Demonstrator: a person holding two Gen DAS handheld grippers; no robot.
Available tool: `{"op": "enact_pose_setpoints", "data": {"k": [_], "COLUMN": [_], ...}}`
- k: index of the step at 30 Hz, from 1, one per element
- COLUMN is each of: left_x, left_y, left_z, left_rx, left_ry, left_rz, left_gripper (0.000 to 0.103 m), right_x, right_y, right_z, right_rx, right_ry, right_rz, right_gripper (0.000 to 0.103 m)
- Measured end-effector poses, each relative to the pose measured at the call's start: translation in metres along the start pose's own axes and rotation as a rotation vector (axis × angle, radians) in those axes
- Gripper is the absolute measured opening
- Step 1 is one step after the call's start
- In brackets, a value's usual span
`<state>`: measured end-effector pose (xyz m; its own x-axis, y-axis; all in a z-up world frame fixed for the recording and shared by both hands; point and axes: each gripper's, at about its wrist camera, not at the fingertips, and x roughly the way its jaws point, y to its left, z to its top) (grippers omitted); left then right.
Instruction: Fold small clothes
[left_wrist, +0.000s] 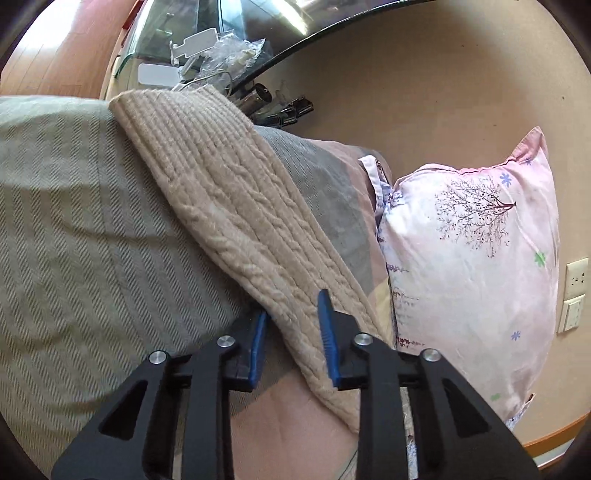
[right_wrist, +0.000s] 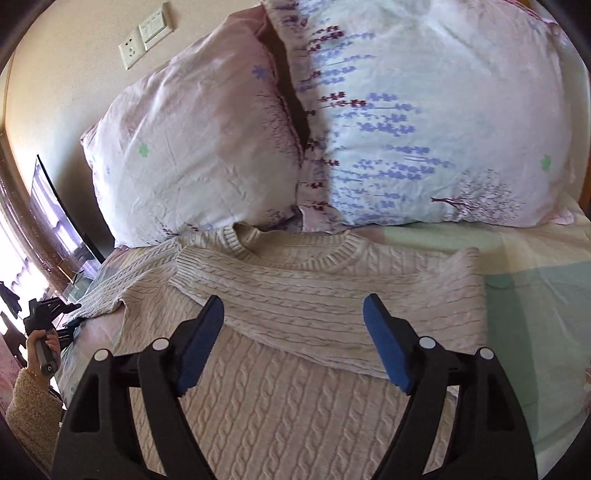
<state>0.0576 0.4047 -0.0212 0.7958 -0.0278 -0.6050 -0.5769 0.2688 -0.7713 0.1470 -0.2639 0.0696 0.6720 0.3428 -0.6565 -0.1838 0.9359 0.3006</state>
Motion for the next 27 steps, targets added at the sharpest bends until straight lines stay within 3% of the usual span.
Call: {"op": "enact_pose_setpoints", "data": {"k": [1,4,7,10,12,14,16,18,20,22,25,26,27], "left_x": [0.001,-0.010,-0.031,-0.049,-0.053,-0.040,-0.009,0.017,0.019,0.005,-0.026,-0.036,-0.044], "left_y": [-0.004,-0.032,-0.103,-0.192,-0.239,-0.269,-0.278,-0.265,-0.243,-0.223,-0.188,-0.175,-0.161], "left_z": [0.002,-0.006,-0.042,-0.126,-0.201,-0.285,-0.371,-0.431,-0.441,-0.417,-0.356,-0.336,-0.315], "left_rx": [0.023,0.133,0.394,0.743,0.958,1.154,1.333,1.459,1.486,1.460,1.403,1.389,1.372], "left_ry": [-0.006,-0.057,-0.078,-0.043,0.046,0.207,0.417,0.581,0.637,0.621,0.497,0.443,0.391], "left_rz": [0.021,0.013,-0.090,-0.236,-0.354,-0.424,-0.400,-0.300,-0.273,-0.286,-0.233,-0.186,-0.135], "left_gripper": [0.009,0.006,0.005,0.005,0.005,0.006,0.010,0.010,0.010,0.010,0.015,0.020,0.034], "right_x": [-0.003,-0.012,-0.025,-0.040,-0.047,-0.049,-0.050,-0.056,-0.068,-0.080,-0.094,-0.096,-0.098], "right_y": [-0.007,-0.022,-0.041,-0.059,-0.071,-0.083,-0.093,-0.102,-0.111,-0.118,-0.127,-0.131,-0.134], "right_z": [-0.003,-0.008,-0.016,-0.023,-0.029,-0.035,-0.042,-0.051,-0.064,-0.080,-0.111,-0.124,-0.137], "right_rx": [0.011,0.035,0.053,0.078,0.105,0.140,0.174,0.207,0.225,0.234,0.286,0.320,0.362], "right_ry": [0.000,-0.002,-0.025,-0.061,-0.070,-0.059,-0.036,-0.010,0.011,0.041,0.102,0.123,0.143], "right_rz": [-0.008,-0.020,-0.048,-0.094,-0.112,-0.116,-0.110,-0.101,-0.078,-0.055,0.009,0.047,0.090], "right_gripper": [0.079,0.079,0.079,0.081,0.082,0.082,0.082,0.082,0.082,0.082,0.079,0.071,0.062]}}
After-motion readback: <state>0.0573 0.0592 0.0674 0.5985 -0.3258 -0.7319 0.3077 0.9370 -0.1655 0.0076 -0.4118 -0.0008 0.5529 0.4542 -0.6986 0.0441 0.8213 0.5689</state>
